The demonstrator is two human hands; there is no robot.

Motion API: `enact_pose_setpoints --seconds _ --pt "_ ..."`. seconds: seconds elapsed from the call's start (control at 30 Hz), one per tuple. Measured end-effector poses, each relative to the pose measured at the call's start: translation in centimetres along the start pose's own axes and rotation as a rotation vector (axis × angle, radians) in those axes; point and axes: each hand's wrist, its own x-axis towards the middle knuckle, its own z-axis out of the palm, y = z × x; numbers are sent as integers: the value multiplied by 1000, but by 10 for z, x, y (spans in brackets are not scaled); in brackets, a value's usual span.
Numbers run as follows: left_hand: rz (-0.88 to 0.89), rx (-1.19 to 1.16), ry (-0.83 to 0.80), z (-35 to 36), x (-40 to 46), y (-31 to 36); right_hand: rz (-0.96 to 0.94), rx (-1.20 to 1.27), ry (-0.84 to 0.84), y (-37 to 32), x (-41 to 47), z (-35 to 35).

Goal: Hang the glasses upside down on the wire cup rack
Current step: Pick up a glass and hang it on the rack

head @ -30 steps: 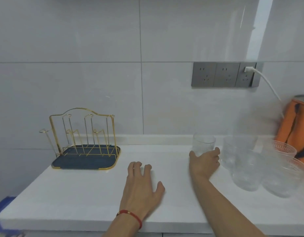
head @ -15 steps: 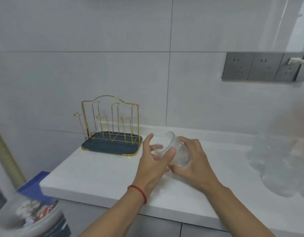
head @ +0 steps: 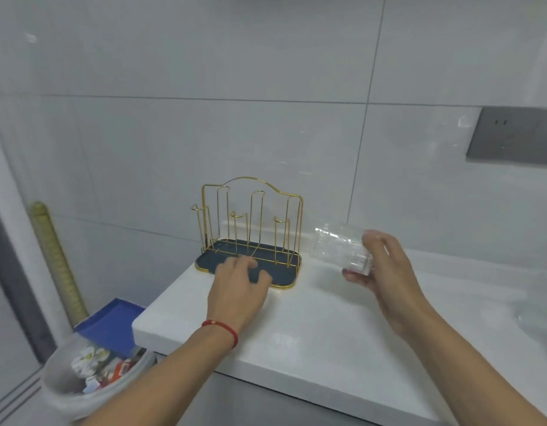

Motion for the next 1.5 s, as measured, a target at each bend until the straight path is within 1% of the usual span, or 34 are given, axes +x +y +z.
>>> enact_pose_setpoints --seconds 0.03,0.07,0.1,0.2,0.27,0.37,0.43,0.47,0.53,0.67,0.73,0.8,0.97,1.1,1.3,1.37,1.43,1.5 --pt "-7 207 14 0 4 -15 -51 -51 43 -14 8 7" --pt "-15 337 4 3 6 -26 -94 -102 67 -27 18 15" --pt "-19 403 -23 6 7 -33 -130 -156 72 -42 28 25" --pt "29 439 -138 19 10 -42 -254 -283 25 -81 66 60" --pt "29 420 -178 23 11 -44 -309 -328 2 -101 92 91" --pt "31 421 -227 23 9 -39 -294 -348 -13 -123 126 132" --pt "-15 435 -243 19 13 -48 -245 -399 -98 -128 149 181" --pt "-8 440 -256 20 13 -44 -248 -444 -125 -131 154 188" --pt "-12 455 -273 20 11 -43 -276 -558 -196 -130 165 213" --pt "-15 473 -300 21 12 -44 -342 -920 -364 -119 177 258" --pt "-14 480 -312 22 12 -45 -329 -1072 -458 -112 183 271" --pt "-13 481 -314 22 12 -46 -263 -1136 -547 -104 192 277" --pt "-13 472 -308 24 12 -47 -80 -1159 -742 -91 203 277" --pt "-19 473 -315 24 13 -47 15 -1156 -829 -95 204 282" --pt "-22 474 -322 22 15 -46 -5 -1125 -853 -95 206 280" --pt "-12 455 -292 21 13 -46 -75 -1023 -778 -99 203 269" --pt "-8 437 -250 20 12 -45 -207 -880 -619 -106 195 254" --pt "7 434 -198 17 11 -42 -386 -744 -462 -112 181 232"
